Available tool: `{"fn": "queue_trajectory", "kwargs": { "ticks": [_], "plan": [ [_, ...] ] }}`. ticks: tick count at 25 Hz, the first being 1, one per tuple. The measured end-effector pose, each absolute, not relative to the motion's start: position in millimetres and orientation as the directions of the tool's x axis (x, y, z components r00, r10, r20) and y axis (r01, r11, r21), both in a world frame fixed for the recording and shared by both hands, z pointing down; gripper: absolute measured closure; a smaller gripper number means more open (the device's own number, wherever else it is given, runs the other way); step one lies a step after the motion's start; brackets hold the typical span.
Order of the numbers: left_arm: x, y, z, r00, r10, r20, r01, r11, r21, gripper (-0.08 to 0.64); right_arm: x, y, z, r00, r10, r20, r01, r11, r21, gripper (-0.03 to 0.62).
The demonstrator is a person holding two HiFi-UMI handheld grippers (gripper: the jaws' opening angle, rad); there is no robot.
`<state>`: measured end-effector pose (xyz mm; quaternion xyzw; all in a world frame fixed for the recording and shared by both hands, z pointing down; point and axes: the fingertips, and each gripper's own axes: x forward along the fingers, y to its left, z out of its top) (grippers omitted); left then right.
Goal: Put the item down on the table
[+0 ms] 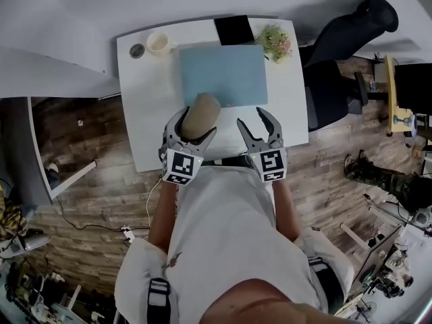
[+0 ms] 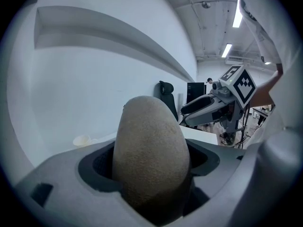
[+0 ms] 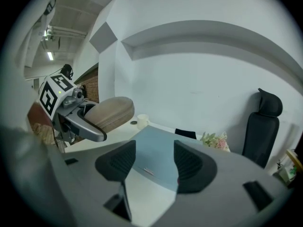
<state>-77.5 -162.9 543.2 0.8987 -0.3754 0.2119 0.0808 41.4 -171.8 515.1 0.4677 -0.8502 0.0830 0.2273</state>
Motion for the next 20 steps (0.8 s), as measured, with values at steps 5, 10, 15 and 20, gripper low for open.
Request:
{"fn": "queue_trajectory", "kwargs": {
  "ticks": [5,10,15,20],
  "plan": [
    [-70.6,-158.2,560.0,0.631,-0.616,0.472,-0.697,-0.717,-0.005,0.155,42.0,-171.1,529.7,-0.47,-0.736,0.488,-0.821,0.568,0.065,0.336],
    [-64.8,-149.9,578.4,0.627,-0.59,0.508,-0.685,-0.728,0.0,0.155,43.6,-167.6,544.8,-0.483,-0.712,0.51,-0.806,0.589,0.059,0.334],
    [-58.4,-144.6,593.7,0.624,-0.566,0.538,-0.671,-0.741,-0.001,0.155,48.8,-163.9,559.1,-0.493,-0.686,0.535,-0.793,0.607,0.047,0.334],
    [-53.3,-142.8,608.3,0.623,-0.548,0.558,-0.668,-0.744,0.015,0.155,53.4,-161.4,574.9,-0.498,-0.664,0.558,-0.786,0.618,0.033,0.334]
  ]
}}
